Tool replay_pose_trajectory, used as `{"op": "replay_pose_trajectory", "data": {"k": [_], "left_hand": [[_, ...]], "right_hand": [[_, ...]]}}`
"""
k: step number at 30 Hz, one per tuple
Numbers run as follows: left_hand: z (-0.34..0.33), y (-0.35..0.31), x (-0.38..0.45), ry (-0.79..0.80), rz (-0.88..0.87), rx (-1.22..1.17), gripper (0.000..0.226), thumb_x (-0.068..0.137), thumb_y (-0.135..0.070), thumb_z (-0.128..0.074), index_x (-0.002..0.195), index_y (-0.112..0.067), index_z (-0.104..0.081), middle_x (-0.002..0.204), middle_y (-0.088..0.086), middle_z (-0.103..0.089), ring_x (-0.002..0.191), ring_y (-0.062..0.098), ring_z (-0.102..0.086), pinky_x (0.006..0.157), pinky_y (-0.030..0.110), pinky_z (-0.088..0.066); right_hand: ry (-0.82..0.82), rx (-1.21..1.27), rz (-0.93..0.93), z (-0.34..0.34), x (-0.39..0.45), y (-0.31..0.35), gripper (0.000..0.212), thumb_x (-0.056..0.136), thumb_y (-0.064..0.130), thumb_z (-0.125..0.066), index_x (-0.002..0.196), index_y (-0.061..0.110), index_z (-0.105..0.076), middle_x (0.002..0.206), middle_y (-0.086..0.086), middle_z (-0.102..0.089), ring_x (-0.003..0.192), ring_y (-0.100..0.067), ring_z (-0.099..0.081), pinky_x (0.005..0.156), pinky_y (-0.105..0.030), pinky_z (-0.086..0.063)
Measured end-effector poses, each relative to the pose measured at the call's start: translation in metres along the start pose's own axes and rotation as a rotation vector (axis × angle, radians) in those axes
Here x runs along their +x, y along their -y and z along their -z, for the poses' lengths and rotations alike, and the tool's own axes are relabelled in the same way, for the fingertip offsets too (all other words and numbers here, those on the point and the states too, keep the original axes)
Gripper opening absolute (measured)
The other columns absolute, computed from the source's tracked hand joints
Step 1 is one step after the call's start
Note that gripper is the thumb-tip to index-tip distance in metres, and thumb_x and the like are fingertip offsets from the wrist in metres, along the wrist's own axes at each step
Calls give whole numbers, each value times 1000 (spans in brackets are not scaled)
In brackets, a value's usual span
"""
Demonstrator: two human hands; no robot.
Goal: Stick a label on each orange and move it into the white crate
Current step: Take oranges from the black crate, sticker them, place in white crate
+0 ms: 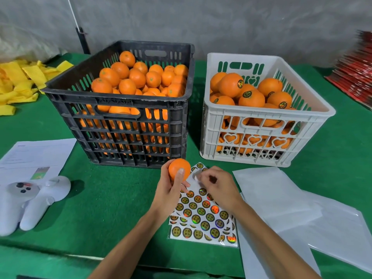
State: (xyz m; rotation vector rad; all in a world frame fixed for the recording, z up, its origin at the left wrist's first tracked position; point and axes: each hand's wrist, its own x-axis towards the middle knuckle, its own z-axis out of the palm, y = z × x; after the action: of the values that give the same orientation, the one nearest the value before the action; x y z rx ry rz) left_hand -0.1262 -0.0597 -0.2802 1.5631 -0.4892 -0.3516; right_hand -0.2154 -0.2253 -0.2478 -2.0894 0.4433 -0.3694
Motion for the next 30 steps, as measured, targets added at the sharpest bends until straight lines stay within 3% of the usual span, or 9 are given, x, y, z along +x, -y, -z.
{"op": "replay_pose_trajectory", "data": {"k": [3, 7, 12, 15, 19, 23, 25, 27, 30], "left_hand": [[-1, -10, -3, 35, -16, 44, 50, 97, -65, -51, 140, -43, -41, 88, 9, -72, 72, 15, -68, 74, 28, -56], [-6, -40, -2, 66, -108, 29, 52, 99, -64, -55, 144, -44, -40, 107, 7, -66, 80, 6, -68, 76, 21, -54], [-24, -108, 26, 29, -229, 79, 61, 99, -42, -63, 152, -46, -34, 144, 2, -49, 106, 16, -69, 86, 26, -59], [-47, -149, 38, 14, -358, 130, 68, 104, -25, -63, 154, -52, -25, 152, -12, -37, 118, -2, -63, 99, 24, -56], [-73, -192, 59, 83, -510, 336, 90, 102, -9, -65, 163, -48, -12, 167, -20, -21, 137, 8, -53, 110, 34, -51], [-74, -235, 106, 267, -528, 523, 96, 104, -14, -56, 161, -50, 11, 169, -4, -30, 139, 15, -52, 115, 38, -45], [-62, -247, 138, 289, -555, 640, 85, 105, -20, -56, 165, -41, 0, 167, -3, -36, 144, 18, -49, 118, 43, -44], [-40, -251, 173, 187, -517, 782, 68, 105, -24, -58, 164, -28, -25, 161, 2, -45, 143, 23, -49, 116, 42, -44], [12, -244, 221, 98, -257, 961, 51, 107, -23, -55, 155, -12, -44, 148, 17, -56, 136, 34, -54, 109, 40, -46]], "right_hand": [[-275, 110, -3, 2, 5, 16, 13, 98, 24, -68, 90, 24, -78, 90, 10, -65, 86, -4, -63, 77, -16, -44], [-247, 174, 179, 1, -5, 42, 11, 99, 33, -68, 96, 33, -79, 95, 12, -66, 93, -10, -66, 79, -19, -51], [-335, 162, 295, 39, 2, 82, 31, 105, 40, -51, 109, 27, -79, 108, 14, -67, 105, -9, -66, 83, -24, -54], [-438, 108, 322, 59, 10, 111, 33, 106, 40, -49, 129, 26, -69, 125, 11, -62, 116, -1, -59, 92, -15, -50], [-596, 162, 295, 100, 30, 144, 36, 94, 57, -65, 121, 35, -71, 108, 18, -71, 99, 2, -67, 82, -16, -54], [-647, -48, 274, 147, 64, 163, 44, 88, 62, -69, 120, 33, -68, 99, 15, -73, 87, 1, -69, 77, -22, -57], [-719, -360, 238, 165, 86, 163, 49, 95, 60, -62, 128, 24, -65, 108, 4, -73, 93, -17, -70, 77, -32, -55], [-741, -629, 176, 178, 104, 158, 42, 102, 51, -54, 130, 20, -64, 128, -2, -69, 101, -31, -69, 77, -39, -54], [-741, -666, 166, 182, 122, 143, 23, 104, 26, -58, 119, 21, -74, 145, 2, -61, 104, -35, -72, 80, -43, -58]]}}
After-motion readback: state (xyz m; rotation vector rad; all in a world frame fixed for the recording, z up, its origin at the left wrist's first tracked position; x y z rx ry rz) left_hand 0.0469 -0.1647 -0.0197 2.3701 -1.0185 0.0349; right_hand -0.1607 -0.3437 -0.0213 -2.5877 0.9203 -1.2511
